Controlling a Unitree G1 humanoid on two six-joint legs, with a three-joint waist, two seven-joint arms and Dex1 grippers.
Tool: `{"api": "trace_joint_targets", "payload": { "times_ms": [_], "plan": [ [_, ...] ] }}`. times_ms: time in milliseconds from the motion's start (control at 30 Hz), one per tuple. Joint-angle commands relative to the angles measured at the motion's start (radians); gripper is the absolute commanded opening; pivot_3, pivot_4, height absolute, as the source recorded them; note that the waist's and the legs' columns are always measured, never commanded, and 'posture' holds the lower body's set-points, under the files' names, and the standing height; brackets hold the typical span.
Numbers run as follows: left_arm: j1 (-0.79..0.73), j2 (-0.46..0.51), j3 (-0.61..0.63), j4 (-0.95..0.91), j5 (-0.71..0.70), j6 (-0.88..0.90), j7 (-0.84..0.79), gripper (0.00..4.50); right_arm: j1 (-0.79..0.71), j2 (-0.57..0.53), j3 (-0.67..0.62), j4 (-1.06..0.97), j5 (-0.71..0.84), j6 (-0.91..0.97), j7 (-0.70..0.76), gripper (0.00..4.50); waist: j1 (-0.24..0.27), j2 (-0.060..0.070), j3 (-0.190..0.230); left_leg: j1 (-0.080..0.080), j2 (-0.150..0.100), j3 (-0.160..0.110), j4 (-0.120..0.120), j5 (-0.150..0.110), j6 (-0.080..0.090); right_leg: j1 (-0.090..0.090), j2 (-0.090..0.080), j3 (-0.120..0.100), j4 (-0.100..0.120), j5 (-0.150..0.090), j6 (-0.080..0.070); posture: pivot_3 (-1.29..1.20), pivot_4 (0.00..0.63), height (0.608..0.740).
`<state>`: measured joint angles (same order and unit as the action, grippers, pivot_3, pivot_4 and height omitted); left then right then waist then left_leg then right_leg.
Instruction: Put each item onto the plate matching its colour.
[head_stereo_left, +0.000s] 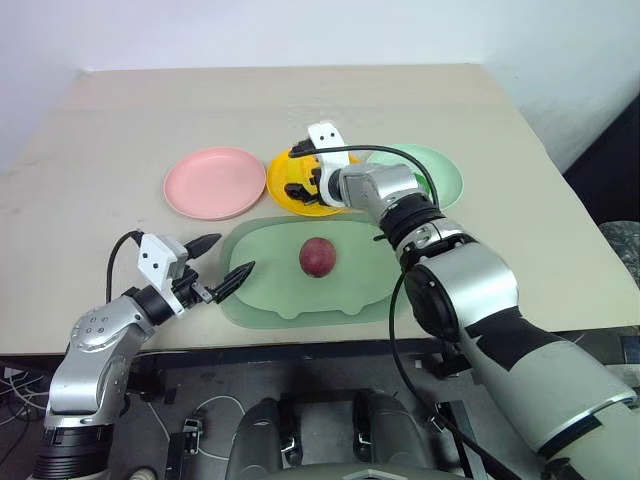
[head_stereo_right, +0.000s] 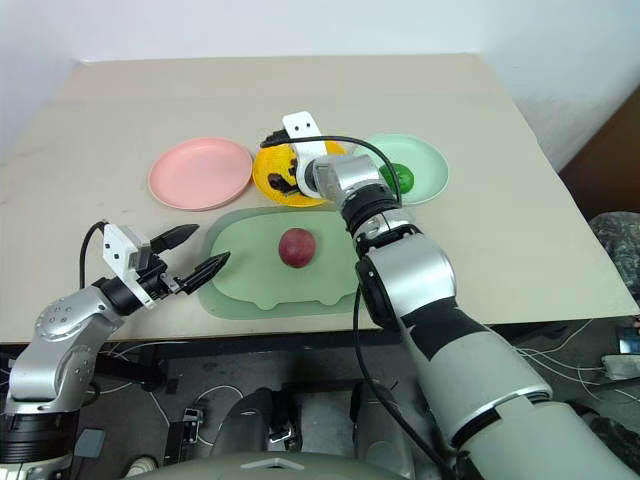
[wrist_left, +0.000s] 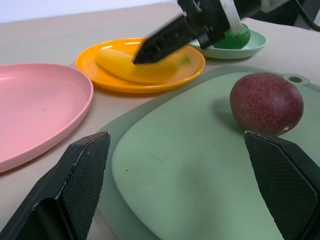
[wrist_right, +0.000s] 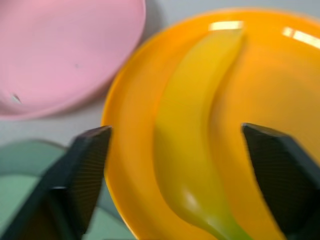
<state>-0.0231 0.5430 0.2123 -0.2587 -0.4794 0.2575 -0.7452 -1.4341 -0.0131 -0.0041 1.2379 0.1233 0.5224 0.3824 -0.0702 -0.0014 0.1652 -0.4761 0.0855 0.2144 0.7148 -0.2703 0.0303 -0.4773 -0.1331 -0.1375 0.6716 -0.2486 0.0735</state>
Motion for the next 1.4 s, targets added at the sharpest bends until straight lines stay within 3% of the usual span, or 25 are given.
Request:
{"api": "trace_joint_targets", "payload": {
  "times_ms": [33,133,267,367,533,667,1000,1400],
  "plan": [
    [-0.016,0.000,0.005,-0.058,-0.027,0.010,0.005,4.50,-0.027,-0.016,-0.022,-0.084,0.011,0.000,0.052,4.49,0.000,0.000,0.000,0.000,0.000,0.000,0.000,0.000,0.000,0.000,0.000,0.000,0.000,0.000,0.000,0.00,0.150,0.695],
    [-0.042,-0.008,-0.016,-0.074,-0.034,0.034,0.018,4.50,0.045,-0.039,-0.017,-0.287,0.047,0.104,0.128,4.49,0.002,0.000,0.000,0.000,0.000,0.000,0.000,0.000,0.000,0.000,0.000,0.000,0.000,0.000,0.000,0.00,0.150,0.695],
    [-0.072,-0.036,-0.055,-0.086,-0.045,0.063,0.025,4.50,0.294,-0.084,0.007,-0.846,0.126,0.331,0.156,4.49,0.016,-0.001,-0.001,0.000,0.000,-0.002,0.002,0.000,0.000,0.002,-0.001,-0.001,-0.001,0.000,0.000,0.00,0.150,0.695],
    [-0.078,-0.054,-0.079,-0.087,-0.040,0.069,0.032,4.50,0.430,-0.109,-0.001,-1.123,0.184,0.412,0.158,4.49,0.022,-0.001,-0.001,0.000,0.000,-0.002,0.002,0.000,0.000,0.001,0.000,-0.001,0.000,0.000,0.000,0.00,0.150,0.695],
    [-0.101,-0.080,-0.111,-0.082,-0.024,0.073,0.053,4.50,0.643,-0.183,-0.010,-1.440,0.271,0.413,0.204,4.49,0.026,-0.001,-0.001,0.002,0.000,-0.002,0.002,0.000,0.000,0.002,0.000,0.000,0.001,0.000,0.000,0.00,0.150,0.695],
    [-0.117,-0.093,-0.138,-0.096,-0.017,0.093,0.079,4.50,0.821,-0.264,-0.026,-1.620,0.341,0.285,0.319,4.49,0.032,-0.001,-0.001,0.002,-0.001,-0.002,0.002,0.000,0.000,0.004,-0.001,0.000,0.000,0.000,0.000,0.00,0.150,0.695],
    [-0.183,-0.114,-0.196,-0.056,0.027,0.150,0.134,4.50,1.025,-0.483,0.016,-1.694,0.365,0.197,0.458,4.49,0.031,-0.002,-0.001,0.015,0.000,-0.006,0.000,-0.001,0.001,0.016,-0.001,-0.001,-0.004,0.000,0.000,0.00,0.150,0.695],
    [-0.234,-0.185,-0.279,0.132,0.150,0.047,0.137,4.50,1.082,-0.586,-0.069,-1.699,0.405,0.197,0.431,4.49,0.059,-0.003,-0.001,0.015,-0.001,-0.007,0.002,-0.001,0.003,0.018,-0.001,-0.001,-0.005,0.000,0.000,0.00,0.150,0.695]
  ]
}}
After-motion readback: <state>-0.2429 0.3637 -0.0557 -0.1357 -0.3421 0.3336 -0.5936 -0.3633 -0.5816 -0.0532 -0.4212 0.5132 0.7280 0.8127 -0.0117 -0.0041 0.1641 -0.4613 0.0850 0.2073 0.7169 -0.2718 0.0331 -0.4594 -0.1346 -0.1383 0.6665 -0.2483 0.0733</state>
